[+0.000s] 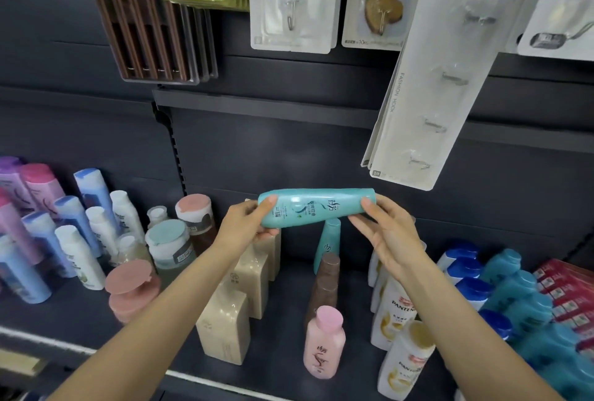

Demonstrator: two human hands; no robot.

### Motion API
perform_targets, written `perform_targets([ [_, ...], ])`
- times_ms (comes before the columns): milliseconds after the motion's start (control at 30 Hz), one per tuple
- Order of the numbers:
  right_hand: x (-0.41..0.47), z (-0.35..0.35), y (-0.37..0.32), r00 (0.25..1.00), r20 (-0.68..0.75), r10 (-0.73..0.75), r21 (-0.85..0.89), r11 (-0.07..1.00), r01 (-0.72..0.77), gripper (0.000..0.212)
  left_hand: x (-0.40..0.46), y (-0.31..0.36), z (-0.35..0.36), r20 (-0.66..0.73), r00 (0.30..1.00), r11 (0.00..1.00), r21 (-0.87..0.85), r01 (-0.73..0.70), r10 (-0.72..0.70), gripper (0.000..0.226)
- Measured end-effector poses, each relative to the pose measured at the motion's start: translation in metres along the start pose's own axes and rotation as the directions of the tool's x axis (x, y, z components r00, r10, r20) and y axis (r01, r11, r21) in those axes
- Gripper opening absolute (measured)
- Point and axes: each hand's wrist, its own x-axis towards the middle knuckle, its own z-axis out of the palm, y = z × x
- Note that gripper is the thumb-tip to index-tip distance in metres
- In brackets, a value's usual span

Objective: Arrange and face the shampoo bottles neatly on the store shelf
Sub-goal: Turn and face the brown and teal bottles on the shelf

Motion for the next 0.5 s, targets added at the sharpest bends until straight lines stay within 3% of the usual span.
perform_targets([
  [133, 0.004, 0.002, -0.002, 0.993, -0.078, -0.09, -0.093, 0.992, 0.082, 0.025, 0.012, 0.002, 0.008, 0.023, 1.0, 0.984, 0.18, 0.002, -0.007, 0.04],
  [233, 0.011, 0.006, -0.005, 0.984, -0.102, -0.15, -0.236, 0.964, 0.122, 0.025, 0.022, 0.008, 0.012, 0.019, 0.995, 0.924, 0.369, -0.097, 0.096, 0.04],
  [367, 0.022, 0.012, -0.002, 0.966, -0.105, -0.237, -0.488, 0.859, 0.158, 0.018, 0.038, 0.002, 0.003, 0.195, 0.959, 0.722, 0.631, -0.285, 0.208, 0.041],
  [500, 0.032, 0.013, 0.014, 0.943, -0.047, -0.331, -0.752, 0.633, 0.184, 0.019, 0.058, -0.014, -0.018, 0.325, 0.916, 0.414, 0.819, -0.398, 0.238, 0.046],
])
